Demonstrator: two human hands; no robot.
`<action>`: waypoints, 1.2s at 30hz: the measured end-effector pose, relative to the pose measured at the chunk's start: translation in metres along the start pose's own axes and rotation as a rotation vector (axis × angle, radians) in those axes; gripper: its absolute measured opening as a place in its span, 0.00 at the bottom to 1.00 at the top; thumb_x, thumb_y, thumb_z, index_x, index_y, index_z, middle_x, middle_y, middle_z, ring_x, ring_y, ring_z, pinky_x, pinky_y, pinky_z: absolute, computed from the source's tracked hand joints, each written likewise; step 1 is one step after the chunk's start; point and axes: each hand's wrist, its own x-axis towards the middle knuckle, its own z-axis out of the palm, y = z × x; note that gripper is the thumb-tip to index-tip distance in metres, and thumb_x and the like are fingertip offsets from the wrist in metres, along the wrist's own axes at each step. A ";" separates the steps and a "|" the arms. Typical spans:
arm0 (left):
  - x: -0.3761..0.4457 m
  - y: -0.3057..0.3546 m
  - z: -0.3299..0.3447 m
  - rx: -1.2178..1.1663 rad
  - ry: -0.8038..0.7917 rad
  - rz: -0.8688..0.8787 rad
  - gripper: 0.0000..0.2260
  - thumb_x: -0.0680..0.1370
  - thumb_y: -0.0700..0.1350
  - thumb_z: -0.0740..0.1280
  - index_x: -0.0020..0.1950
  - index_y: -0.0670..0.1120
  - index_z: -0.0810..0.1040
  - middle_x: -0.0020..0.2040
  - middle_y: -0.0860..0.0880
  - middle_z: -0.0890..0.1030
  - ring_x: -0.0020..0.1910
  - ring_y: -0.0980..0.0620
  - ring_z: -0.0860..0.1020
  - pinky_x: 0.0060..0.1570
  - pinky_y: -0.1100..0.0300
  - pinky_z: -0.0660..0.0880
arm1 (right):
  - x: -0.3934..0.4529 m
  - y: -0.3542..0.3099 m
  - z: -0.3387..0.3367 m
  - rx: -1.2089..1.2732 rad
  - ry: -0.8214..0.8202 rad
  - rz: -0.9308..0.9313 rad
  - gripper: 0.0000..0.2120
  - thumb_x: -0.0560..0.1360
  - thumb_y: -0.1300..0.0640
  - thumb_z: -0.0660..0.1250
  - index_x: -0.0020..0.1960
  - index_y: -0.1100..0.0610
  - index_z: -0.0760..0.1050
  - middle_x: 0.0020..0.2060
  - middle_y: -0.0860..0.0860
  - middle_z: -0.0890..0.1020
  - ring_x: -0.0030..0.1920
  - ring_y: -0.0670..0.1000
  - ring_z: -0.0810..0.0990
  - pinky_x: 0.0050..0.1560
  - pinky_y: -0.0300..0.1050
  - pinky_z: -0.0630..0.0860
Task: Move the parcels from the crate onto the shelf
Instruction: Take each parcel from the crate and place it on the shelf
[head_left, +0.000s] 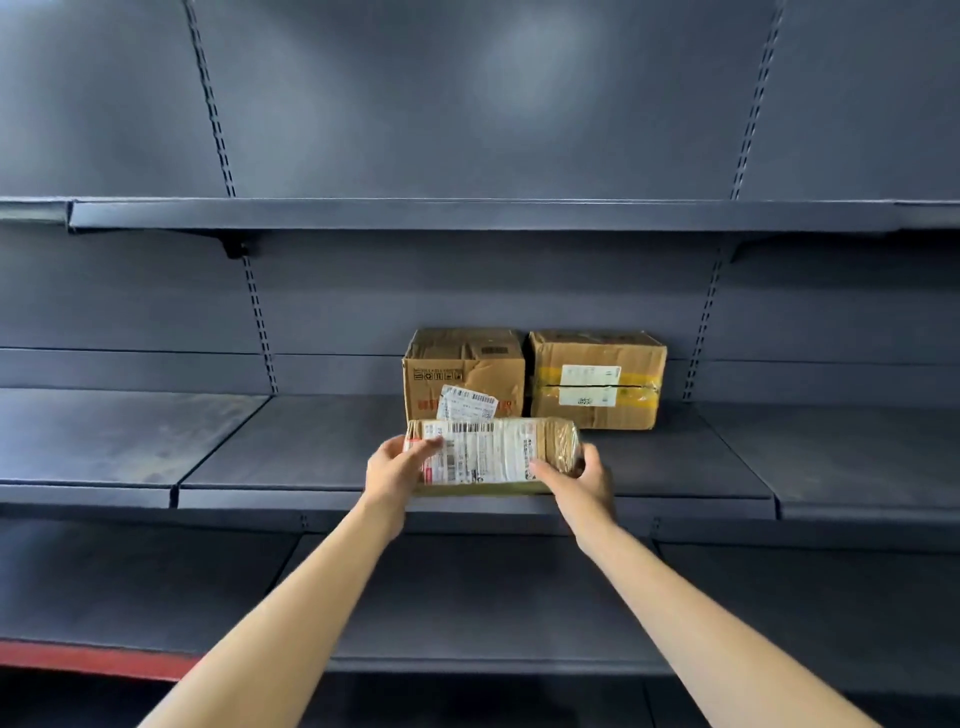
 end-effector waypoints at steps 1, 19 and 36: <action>0.001 0.007 0.001 0.002 -0.010 0.027 0.17 0.73 0.44 0.71 0.60 0.41 0.75 0.43 0.48 0.82 0.37 0.54 0.79 0.34 0.63 0.71 | 0.002 -0.007 -0.001 0.006 0.001 -0.014 0.27 0.66 0.48 0.74 0.61 0.52 0.70 0.56 0.54 0.76 0.54 0.54 0.76 0.53 0.48 0.75; 0.011 0.059 0.006 -0.122 -0.089 0.206 0.06 0.75 0.42 0.69 0.50 0.47 0.75 0.43 0.50 0.83 0.31 0.60 0.83 0.27 0.69 0.76 | 0.017 -0.076 -0.016 0.137 0.017 -0.250 0.20 0.68 0.54 0.74 0.58 0.55 0.75 0.51 0.49 0.81 0.52 0.49 0.79 0.52 0.42 0.75; 0.010 0.061 -0.005 -0.046 -0.093 0.271 0.16 0.75 0.43 0.69 0.61 0.43 0.74 0.45 0.52 0.82 0.38 0.59 0.82 0.28 0.72 0.75 | 0.016 -0.066 -0.005 0.092 0.030 -0.260 0.22 0.67 0.53 0.74 0.58 0.56 0.73 0.54 0.52 0.79 0.55 0.52 0.78 0.58 0.49 0.76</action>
